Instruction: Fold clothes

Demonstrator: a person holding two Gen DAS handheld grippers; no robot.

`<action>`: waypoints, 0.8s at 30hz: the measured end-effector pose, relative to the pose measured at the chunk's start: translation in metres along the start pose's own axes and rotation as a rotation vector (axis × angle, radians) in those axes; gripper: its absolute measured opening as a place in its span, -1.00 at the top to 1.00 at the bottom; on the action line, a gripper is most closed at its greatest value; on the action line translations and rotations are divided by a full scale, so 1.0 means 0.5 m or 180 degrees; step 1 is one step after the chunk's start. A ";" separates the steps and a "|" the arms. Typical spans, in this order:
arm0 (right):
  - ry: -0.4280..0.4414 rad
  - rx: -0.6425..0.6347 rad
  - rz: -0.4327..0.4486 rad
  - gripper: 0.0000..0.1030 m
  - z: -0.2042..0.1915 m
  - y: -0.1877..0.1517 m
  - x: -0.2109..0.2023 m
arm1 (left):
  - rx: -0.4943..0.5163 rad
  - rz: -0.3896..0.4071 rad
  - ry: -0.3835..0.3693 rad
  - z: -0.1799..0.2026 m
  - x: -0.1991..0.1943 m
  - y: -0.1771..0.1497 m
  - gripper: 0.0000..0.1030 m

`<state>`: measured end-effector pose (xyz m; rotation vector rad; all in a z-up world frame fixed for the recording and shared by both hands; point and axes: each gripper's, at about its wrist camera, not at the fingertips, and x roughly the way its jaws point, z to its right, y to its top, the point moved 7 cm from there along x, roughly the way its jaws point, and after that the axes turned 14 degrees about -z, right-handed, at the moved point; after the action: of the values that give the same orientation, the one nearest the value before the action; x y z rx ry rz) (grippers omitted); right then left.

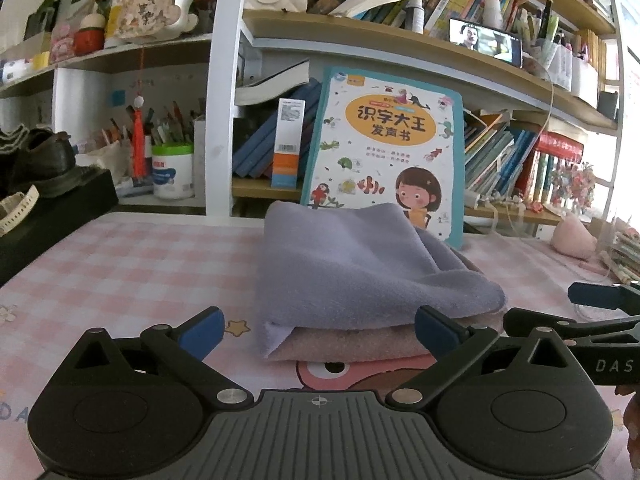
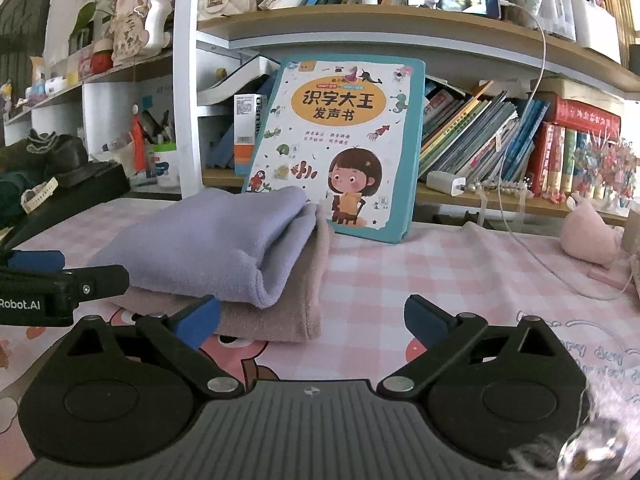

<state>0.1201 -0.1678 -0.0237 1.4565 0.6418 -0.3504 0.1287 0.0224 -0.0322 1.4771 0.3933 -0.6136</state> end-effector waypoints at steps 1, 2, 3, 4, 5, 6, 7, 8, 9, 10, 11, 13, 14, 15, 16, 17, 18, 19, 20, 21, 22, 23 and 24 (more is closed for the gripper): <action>-0.0001 -0.0003 -0.0003 -0.97 0.000 0.000 0.000 | 0.0005 0.0009 0.0029 0.000 -0.001 0.000 -1.00; 0.0000 -0.0003 0.0000 -0.97 0.001 0.002 0.002 | 0.0010 0.0018 0.0059 0.001 -0.002 -0.001 -1.00; 0.0001 -0.0002 0.0004 -0.98 0.002 0.004 0.004 | 0.0014 0.0027 0.0084 0.001 -0.004 -0.001 -1.00; 0.0003 -0.0002 0.0008 -1.00 0.004 0.006 0.006 | 0.0017 0.0036 0.0100 0.001 -0.005 -0.001 -1.00; 0.0004 -0.0001 0.0011 -1.00 0.005 0.008 0.008 | 0.0022 0.0048 0.0106 0.002 -0.007 -0.001 -1.00; 0.0006 -0.0001 0.0015 -1.00 0.007 0.010 0.010 | 0.0028 0.0060 0.0111 0.002 -0.008 -0.001 -1.00; -0.0003 0.0004 0.0020 -1.00 0.007 0.010 0.010 | 0.0032 0.0070 0.0118 0.003 -0.009 -0.001 -1.00; -0.0010 0.0005 0.0024 -1.00 0.006 0.010 0.009 | 0.0034 0.0077 0.0122 0.003 -0.010 -0.001 -1.00; -0.0018 0.0005 0.0027 -1.00 0.006 0.009 0.008 | 0.0032 0.0077 0.0118 0.002 -0.010 -0.001 -1.00; -0.0018 0.0004 0.0029 -1.00 0.006 0.008 0.006 | 0.0027 0.0074 0.0119 0.001 -0.010 -0.001 -1.00; -0.0014 0.0003 0.0027 -1.00 0.005 0.008 0.007 | 0.0015 0.0064 0.0128 0.000 -0.009 0.000 -1.00; 0.0001 0.0017 0.0022 -1.00 0.006 0.007 0.007 | -0.0020 0.0030 0.0160 -0.004 -0.005 0.000 -1.00; 0.0010 0.0026 0.0019 -1.00 0.006 0.008 0.008 | -0.0036 0.0018 0.0172 -0.006 -0.004 0.000 -1.00; 0.0013 0.0039 0.0021 -1.00 0.008 0.007 0.007 | -0.0047 0.0013 0.0176 -0.008 -0.003 0.000 -1.00; 0.0016 0.0053 0.0024 -1.00 0.010 0.006 0.005 | -0.0059 0.0009 0.0180 -0.010 -0.003 0.000 -1.00; 0.0015 0.0063 0.0027 -1.00 0.011 0.006 0.005 | -0.0069 0.0007 0.0184 -0.011 -0.002 -0.001 -1.00; 0.0013 0.0071 0.0029 -1.00 0.012 0.006 0.005 | -0.0077 0.0011 0.0187 -0.012 -0.003 -0.001 -1.00; 0.0010 0.0071 0.0031 -1.00 0.011 0.006 0.004 | -0.0081 0.0019 0.0191 -0.013 -0.004 -0.001 -1.00; 0.0006 0.0069 0.0033 -1.00 0.011 0.005 0.003 | -0.0084 0.0027 0.0196 -0.013 -0.005 -0.002 -1.00; -0.0002 0.0060 0.0037 -1.00 0.009 0.005 0.003 | -0.0080 0.0034 0.0199 -0.013 -0.005 -0.002 -1.00; -0.0009 0.0050 0.0039 -1.00 0.007 0.005 0.002 | -0.0073 0.0042 0.0202 -0.012 -0.006 -0.002 -1.00; -0.0016 0.0041 0.0041 -1.00 0.006 0.003 0.001 | -0.0064 0.0049 0.0204 -0.011 -0.007 -0.002 -1.00; -0.0024 0.0029 0.0042 -1.00 0.004 0.004 0.001 | -0.0052 0.0053 0.0208 -0.010 -0.007 -0.001 -1.00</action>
<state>0.1217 -0.1694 -0.0224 1.4669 0.6251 -0.3487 0.1259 0.0278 -0.0309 1.4863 0.4352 -0.5486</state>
